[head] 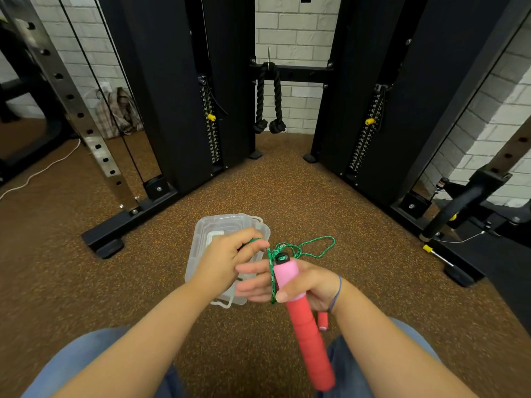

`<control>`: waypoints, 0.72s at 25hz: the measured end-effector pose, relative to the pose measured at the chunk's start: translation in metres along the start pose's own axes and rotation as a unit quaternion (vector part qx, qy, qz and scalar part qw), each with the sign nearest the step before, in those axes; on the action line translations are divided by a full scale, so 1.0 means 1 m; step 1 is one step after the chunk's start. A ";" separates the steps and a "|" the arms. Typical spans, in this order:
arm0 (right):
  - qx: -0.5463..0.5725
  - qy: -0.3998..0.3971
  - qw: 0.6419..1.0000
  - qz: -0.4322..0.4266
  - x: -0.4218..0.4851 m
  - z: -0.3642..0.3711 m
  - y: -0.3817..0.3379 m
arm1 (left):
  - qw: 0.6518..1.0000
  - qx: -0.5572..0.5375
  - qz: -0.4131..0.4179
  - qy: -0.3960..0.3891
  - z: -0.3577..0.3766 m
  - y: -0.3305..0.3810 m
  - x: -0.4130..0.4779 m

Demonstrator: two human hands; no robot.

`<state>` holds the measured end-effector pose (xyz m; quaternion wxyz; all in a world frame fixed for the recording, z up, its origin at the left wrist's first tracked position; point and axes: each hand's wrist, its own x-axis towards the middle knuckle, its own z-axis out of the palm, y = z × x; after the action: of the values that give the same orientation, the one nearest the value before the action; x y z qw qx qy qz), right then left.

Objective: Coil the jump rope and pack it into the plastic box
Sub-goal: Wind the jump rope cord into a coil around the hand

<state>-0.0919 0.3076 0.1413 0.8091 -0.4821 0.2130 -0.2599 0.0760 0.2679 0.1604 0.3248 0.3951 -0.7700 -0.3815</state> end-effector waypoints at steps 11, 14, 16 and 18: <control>0.224 0.009 0.954 -0.198 -0.010 -0.008 -0.008 | 0.935 -0.178 -0.157 -0.263 0.031 0.005 -0.011; 0.240 0.066 0.940 -0.233 -0.010 -0.022 -0.010 | 0.889 -0.269 -0.212 -0.304 0.019 0.010 -0.015; 0.245 0.087 0.933 -0.248 -0.012 -0.027 -0.013 | 0.869 -0.292 -0.219 -0.334 0.013 0.011 -0.017; 0.231 0.104 0.938 -0.237 -0.013 -0.025 -0.013 | 0.852 -0.320 -0.223 -0.350 0.009 0.012 -0.018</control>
<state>-0.1194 0.2933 0.1427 0.7863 -0.2885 0.1095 -0.5352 0.0731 0.2907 0.1630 0.0489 0.2710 -0.5596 -0.7817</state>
